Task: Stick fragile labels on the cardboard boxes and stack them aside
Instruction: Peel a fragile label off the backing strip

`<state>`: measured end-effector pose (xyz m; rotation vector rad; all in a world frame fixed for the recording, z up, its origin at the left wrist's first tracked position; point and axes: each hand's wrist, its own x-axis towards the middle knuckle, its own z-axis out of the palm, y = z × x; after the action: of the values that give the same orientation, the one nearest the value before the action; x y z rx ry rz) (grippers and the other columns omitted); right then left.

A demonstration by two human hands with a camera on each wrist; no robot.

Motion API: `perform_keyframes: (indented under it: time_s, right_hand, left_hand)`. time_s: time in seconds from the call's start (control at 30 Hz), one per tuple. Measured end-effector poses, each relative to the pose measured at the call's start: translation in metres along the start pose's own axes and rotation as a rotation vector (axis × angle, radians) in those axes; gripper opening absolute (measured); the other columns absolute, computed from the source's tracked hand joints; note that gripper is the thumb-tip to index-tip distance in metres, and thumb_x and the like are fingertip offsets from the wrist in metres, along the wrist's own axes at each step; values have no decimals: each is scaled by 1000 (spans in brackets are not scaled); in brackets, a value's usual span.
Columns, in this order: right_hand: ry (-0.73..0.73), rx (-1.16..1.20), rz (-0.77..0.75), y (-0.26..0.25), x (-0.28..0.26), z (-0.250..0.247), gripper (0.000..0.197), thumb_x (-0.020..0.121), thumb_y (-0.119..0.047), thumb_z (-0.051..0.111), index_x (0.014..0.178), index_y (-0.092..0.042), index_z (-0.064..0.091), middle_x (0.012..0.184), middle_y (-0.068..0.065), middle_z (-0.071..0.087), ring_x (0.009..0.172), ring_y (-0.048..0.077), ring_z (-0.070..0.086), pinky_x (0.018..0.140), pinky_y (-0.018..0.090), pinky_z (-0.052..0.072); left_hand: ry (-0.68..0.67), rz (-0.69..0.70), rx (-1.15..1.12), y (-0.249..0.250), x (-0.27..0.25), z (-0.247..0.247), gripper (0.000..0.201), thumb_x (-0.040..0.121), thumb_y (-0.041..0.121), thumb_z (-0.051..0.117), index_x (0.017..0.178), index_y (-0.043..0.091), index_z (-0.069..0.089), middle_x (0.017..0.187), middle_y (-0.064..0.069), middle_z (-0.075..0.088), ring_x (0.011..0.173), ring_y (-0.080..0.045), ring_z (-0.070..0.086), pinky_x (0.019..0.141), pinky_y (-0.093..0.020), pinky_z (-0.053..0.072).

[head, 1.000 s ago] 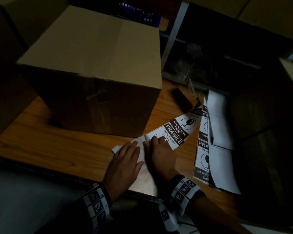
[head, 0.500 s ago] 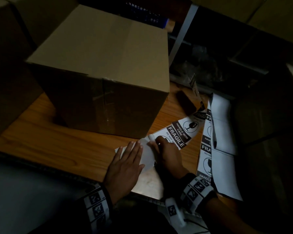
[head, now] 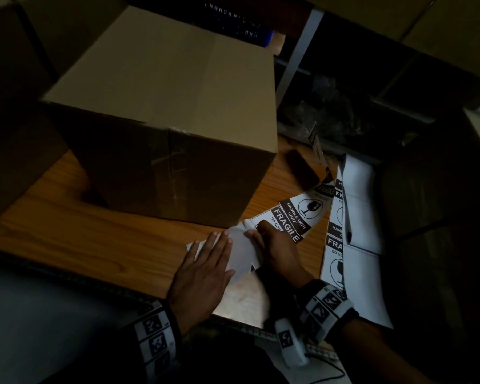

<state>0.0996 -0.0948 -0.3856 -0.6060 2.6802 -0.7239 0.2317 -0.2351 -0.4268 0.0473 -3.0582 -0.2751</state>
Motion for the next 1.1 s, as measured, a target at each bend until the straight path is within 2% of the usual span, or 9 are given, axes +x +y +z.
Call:
perform_keyframes:
  time_s: [0.27, 0.53, 0.7, 0.9, 1.1]
  right_hand:
    - [-31, 57, 11, 0, -1, -8, 29, 99, -47, 47, 90, -22, 58, 80, -5, 60, 75, 10, 56, 72, 33, 48]
    - [-24, 59, 3, 9, 3, -9, 25, 99, -47, 48, 80, -30, 52, 77, -7, 59, 73, 11, 56, 68, 33, 46]
    - [-29, 67, 15, 9, 3, -14, 26, 99, -45, 48, 84, -26, 55, 79, -4, 60, 74, 14, 57, 70, 34, 47]
    - [-10, 88, 9, 12, 3, -17, 26, 99, -43, 50, 76, -30, 50, 74, -7, 56, 70, 9, 53, 63, 29, 40]
    - [1, 105, 12, 17, 5, -19, 26, 99, -44, 49, 81, -26, 56, 77, -6, 59, 73, 11, 56, 68, 33, 46]
  left_hand:
    - [-18, 6, 4, -1, 0, 1, 63, 95, 46, 30, 143, 8, 47, 155, -10, 36, 141, -25, 36, 111, -48, 26]
    - [-47, 5, 6, -2, 0, 5, 64, 96, 47, 30, 145, 9, 43, 156, -10, 33, 142, -25, 34, 113, -47, 22]
    - [-51, 3, 2, -2, 1, 3, 64, 96, 47, 28, 145, 9, 44, 156, -9, 34, 142, -25, 35, 113, -47, 23]
    - [-64, 8, -8, -2, 0, 2, 64, 95, 47, 28, 146, 10, 43, 156, -9, 33, 142, -25, 35, 112, -49, 25]
    - [-57, 17, -7, -2, 1, 2, 65, 95, 47, 29, 145, 9, 44, 156, -9, 34, 142, -25, 36, 112, -47, 23]
